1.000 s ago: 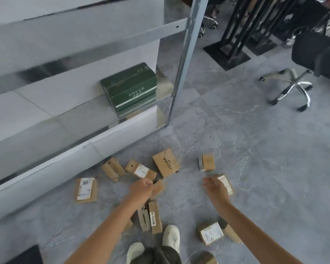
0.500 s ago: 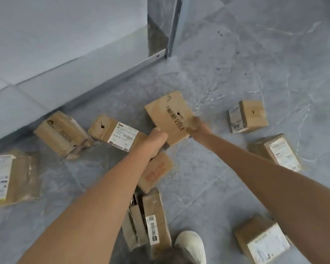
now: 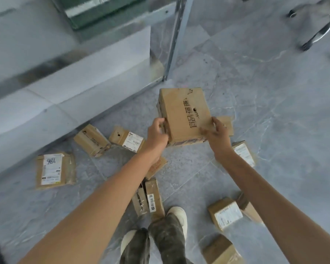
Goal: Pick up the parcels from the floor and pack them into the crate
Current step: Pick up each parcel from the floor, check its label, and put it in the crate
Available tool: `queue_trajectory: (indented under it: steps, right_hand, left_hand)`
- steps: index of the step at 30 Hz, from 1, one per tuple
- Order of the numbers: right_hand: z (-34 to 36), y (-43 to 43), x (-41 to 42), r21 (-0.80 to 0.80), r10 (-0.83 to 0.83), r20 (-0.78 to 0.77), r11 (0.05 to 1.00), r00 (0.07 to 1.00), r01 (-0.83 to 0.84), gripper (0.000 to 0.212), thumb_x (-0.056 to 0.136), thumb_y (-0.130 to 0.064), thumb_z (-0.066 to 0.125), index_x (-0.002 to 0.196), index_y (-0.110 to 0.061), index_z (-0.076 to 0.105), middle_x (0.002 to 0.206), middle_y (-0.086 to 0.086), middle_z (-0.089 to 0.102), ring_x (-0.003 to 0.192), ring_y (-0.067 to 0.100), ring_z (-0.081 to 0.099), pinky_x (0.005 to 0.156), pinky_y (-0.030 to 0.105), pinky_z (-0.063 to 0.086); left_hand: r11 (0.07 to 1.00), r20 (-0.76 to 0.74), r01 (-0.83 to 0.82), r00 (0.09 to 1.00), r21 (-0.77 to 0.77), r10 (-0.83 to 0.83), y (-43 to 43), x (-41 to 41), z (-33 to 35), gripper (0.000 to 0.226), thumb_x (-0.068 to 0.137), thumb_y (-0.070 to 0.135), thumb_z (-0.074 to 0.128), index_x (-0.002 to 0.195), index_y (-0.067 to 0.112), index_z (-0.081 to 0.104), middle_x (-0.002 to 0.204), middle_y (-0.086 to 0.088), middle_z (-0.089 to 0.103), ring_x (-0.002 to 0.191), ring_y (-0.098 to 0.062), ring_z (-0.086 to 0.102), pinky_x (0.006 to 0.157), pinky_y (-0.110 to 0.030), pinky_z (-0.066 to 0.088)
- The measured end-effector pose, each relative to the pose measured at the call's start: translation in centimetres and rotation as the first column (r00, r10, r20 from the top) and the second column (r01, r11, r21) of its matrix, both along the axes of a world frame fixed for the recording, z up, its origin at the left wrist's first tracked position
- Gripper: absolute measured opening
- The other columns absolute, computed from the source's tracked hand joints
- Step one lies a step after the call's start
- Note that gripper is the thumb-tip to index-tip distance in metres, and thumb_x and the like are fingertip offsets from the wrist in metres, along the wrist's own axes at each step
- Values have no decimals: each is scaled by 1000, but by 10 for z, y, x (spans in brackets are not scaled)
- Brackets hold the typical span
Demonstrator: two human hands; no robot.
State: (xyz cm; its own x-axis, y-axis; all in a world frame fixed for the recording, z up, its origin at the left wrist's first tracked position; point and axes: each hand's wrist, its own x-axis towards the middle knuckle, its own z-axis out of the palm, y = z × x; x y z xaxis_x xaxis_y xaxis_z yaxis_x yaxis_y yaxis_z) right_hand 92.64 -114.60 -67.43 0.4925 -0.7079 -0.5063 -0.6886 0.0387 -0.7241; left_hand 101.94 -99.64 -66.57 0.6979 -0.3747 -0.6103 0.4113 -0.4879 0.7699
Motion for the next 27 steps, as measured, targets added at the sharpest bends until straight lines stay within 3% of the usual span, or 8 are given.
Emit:
queue_trajectory:
  steps: [5,8,14,17,20,23,25,27]
  right_hand:
    - [180,29,6,52,-41,166,998,985,33,73,73,-42,67,139,-25,42,127,5,49,100,23,52,82,40,46]
    - [279,43,10,20,-41,264,999,964,38,71,64,-57,66,130,-39,47,125,8,51,102,23,60,85,42,52]
    - [461,97,1,12,-81,502,996,861,86,45,89,-18,62,129,-32,49,126,14,50,107,28,61,78,37,58]
    - [534,131,-13,-178,69,486,984,871,21,43,90,-25,60,129,-38,47,121,7,53,102,24,61,83,42,56]
    - [599,170,-39,-500,353,371,855,859,-136,50,91,-28,56,138,-33,39,118,-3,45,106,16,53,92,35,48]
    - [645,212,-68,-624,605,260,700,753,-347,85,83,-33,67,146,-39,10,151,-3,7,132,6,22,109,27,28]
    - [658,230,-83,-758,681,149,544,717,-359,114,69,-42,78,147,-39,-5,155,-3,-18,143,16,4,111,37,26]
    - [667,239,-94,-849,681,126,450,721,-276,127,58,-44,84,148,-35,-5,157,1,-17,144,27,5,109,48,30]
  left_hand:
    - [937,14,-263,962,-231,274,22,13,195,14,95,16,51,108,18,53,117,7,52,103,-12,54,78,-28,49]
    - [900,67,-288,943,-327,326,40,19,304,19,93,20,54,112,20,54,118,6,55,104,-9,54,64,-10,46]
    - [912,-162,-232,969,-338,186,92,17,463,110,59,69,65,147,38,6,145,3,41,128,-21,45,101,-49,40]
    - [812,-241,-169,970,-558,35,133,0,526,118,40,69,80,141,31,30,130,0,59,117,-22,58,98,-52,45]
    - [715,-211,-207,974,-667,85,173,-26,579,111,38,59,87,134,26,42,123,-6,64,112,-26,62,91,-52,51]
    - [693,-136,-228,973,-684,186,205,-59,626,113,36,63,85,134,27,44,123,-7,63,110,-27,63,84,-49,55]
    - [677,-106,-246,964,-693,242,220,-86,654,118,32,65,85,134,25,41,126,-9,60,111,-29,61,79,-46,57]
    - [683,-64,-259,953,-684,297,231,-114,679,123,26,66,84,132,23,37,126,-10,58,110,-28,62,76,-43,58]
